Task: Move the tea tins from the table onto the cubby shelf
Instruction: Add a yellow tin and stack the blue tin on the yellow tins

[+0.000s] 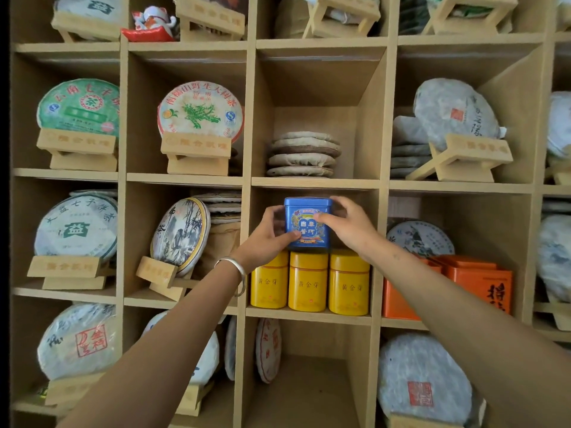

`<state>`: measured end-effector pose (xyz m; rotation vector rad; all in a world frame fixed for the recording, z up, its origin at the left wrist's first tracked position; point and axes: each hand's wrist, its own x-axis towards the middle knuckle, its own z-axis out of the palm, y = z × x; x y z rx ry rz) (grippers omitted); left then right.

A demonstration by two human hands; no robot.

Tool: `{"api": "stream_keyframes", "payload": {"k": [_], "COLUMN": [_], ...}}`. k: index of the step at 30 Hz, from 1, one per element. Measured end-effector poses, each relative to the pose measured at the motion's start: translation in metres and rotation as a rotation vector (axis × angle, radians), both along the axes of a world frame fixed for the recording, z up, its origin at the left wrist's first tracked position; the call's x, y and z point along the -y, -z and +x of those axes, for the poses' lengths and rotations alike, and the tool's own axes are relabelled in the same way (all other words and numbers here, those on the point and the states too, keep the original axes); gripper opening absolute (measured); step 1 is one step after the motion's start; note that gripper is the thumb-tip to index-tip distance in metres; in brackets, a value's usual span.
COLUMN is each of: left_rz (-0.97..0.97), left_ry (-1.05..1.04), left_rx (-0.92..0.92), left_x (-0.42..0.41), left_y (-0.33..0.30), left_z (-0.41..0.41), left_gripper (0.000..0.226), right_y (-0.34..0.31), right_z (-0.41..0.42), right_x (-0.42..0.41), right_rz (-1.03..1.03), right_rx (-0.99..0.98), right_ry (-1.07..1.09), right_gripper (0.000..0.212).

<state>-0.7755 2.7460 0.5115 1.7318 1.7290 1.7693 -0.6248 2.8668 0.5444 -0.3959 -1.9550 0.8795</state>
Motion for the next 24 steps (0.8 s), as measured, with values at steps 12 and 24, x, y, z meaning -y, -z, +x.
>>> {"api": "stream_keyframes", "payload": {"k": [12,24], "left_rz": [-0.174,-0.265], "left_ry": [-0.055,-0.056], "left_rx": [-0.125,-0.186], "left_x": [-0.020,-0.026], "left_y": [-0.009,-0.012], "left_z": [-0.019,-0.031], "left_gripper": [0.066,0.070], "right_y": [0.006,0.015], "right_z": [-0.014,-0.020], "right_x": [-0.019,-0.029], "right_rz": [0.050,0.046], "right_rx": [0.125,0.104], "right_ry": [0.112,0.090], "right_gripper": [0.081,0.067]}}
